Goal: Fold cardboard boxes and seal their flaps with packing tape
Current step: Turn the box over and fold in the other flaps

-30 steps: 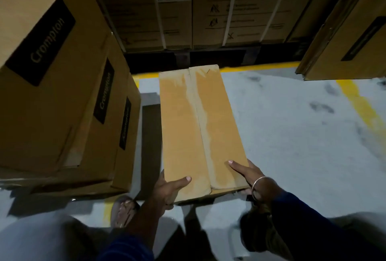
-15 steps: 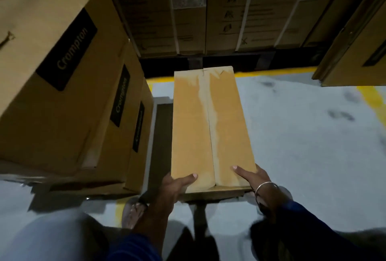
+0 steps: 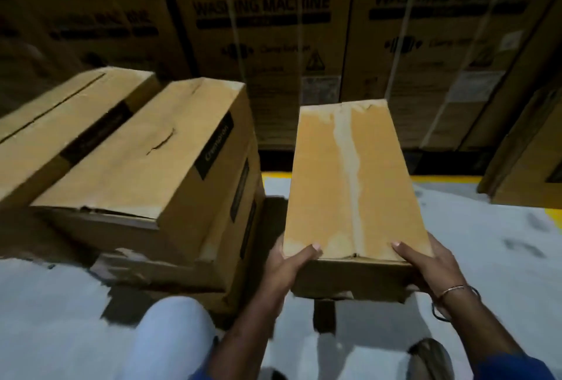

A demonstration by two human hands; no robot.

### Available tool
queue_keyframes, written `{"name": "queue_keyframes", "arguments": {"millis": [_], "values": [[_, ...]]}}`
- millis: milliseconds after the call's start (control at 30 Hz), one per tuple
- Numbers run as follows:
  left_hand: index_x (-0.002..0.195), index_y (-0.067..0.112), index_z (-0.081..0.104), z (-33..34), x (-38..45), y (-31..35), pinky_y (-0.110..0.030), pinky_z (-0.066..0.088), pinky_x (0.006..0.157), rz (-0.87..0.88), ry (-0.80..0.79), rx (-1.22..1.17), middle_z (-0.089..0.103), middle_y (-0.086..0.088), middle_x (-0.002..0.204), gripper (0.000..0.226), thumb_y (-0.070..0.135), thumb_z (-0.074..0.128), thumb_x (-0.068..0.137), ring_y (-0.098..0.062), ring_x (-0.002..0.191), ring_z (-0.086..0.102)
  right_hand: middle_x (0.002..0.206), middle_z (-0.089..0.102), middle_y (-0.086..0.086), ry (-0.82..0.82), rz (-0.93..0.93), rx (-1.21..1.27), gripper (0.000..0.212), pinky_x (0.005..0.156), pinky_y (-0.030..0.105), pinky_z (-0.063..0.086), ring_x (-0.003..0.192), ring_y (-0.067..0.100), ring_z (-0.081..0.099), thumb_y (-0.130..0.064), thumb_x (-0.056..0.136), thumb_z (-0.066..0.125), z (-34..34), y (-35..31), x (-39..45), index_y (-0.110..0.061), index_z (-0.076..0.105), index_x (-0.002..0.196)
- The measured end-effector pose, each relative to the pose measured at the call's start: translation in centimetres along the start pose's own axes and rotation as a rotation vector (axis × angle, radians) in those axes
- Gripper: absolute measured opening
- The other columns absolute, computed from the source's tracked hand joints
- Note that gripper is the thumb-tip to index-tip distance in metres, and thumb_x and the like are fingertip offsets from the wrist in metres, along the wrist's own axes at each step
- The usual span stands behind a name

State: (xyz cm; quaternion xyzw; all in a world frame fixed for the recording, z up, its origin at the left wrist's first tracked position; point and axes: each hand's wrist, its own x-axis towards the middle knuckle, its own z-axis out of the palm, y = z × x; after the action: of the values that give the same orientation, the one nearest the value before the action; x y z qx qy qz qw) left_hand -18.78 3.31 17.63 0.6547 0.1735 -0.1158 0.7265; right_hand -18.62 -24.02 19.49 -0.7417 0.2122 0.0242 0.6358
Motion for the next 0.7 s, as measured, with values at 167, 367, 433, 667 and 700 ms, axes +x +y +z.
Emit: {"name": "queue_keyframes", "arguments": {"millis": [167,367,433,667,700], "values": [[0.140,0.055,0.036,-0.5,-7.4,5.1,-0.031,0.031,0.108,0.263,0.026,-0.031,0.038,0.043,0.121,0.074,0.042,0.082,0.084,0.006,0.123,0.040,0.114,0.068,-0.005,-0.002,-0.157,0.034,0.036,0.084,0.062,0.059,0.104,0.029,0.063,-0.033,0.092,0.074,-1.9,-6.7,-6.3,-0.038,0.061,0.126],[0.154,0.048,0.036,-4.2,-11.9,11.6,-0.053,0.042,0.114,0.452,0.165,-0.208,0.037,0.010,0.160,0.109,0.070,0.087,0.060,-0.022,0.143,0.043,0.122,0.067,-0.015,-0.042,-0.388,0.012,0.044,0.099,0.060,0.054,0.115,0.017,0.063,-0.041,0.092,0.075,0.3,-15.7,-11.6,-0.043,0.061,0.134],[0.152,0.049,0.036,-6.3,-12.7,14.5,-0.056,0.043,0.112,0.541,0.203,-0.243,0.043,0.004,0.159,0.106,0.072,0.086,0.062,-0.026,0.141,0.048,0.133,0.064,-0.012,-0.057,-0.425,0.017,0.064,0.101,0.059,0.052,0.124,0.021,0.060,-0.060,0.080,0.074,1.8,-18.4,-12.7,-0.043,0.057,0.140],[0.136,0.025,0.060,-15.7,-16.4,26.9,-0.046,0.056,0.095,0.854,0.400,-0.234,0.068,-0.005,0.127,0.061,0.058,0.073,0.087,-0.022,0.115,0.065,0.150,0.055,0.005,-0.152,-0.509,0.169,0.117,0.104,0.060,0.050,0.135,0.028,0.055,-0.080,0.057,0.074,12.1,-24.8,-17.0,-0.021,0.044,0.155],[0.123,0.029,0.067,-17.3,-16.8,28.3,-0.045,0.058,0.088,0.893,0.422,-0.228,0.070,-0.002,0.116,0.039,0.052,0.070,0.092,-0.020,0.107,0.067,0.151,0.054,0.006,-0.169,-0.511,0.180,0.122,0.105,0.058,0.050,0.135,0.028,0.055,-0.077,0.056,0.071,14.0,-25.5,-17.9,-0.017,0.038,0.158]]}}
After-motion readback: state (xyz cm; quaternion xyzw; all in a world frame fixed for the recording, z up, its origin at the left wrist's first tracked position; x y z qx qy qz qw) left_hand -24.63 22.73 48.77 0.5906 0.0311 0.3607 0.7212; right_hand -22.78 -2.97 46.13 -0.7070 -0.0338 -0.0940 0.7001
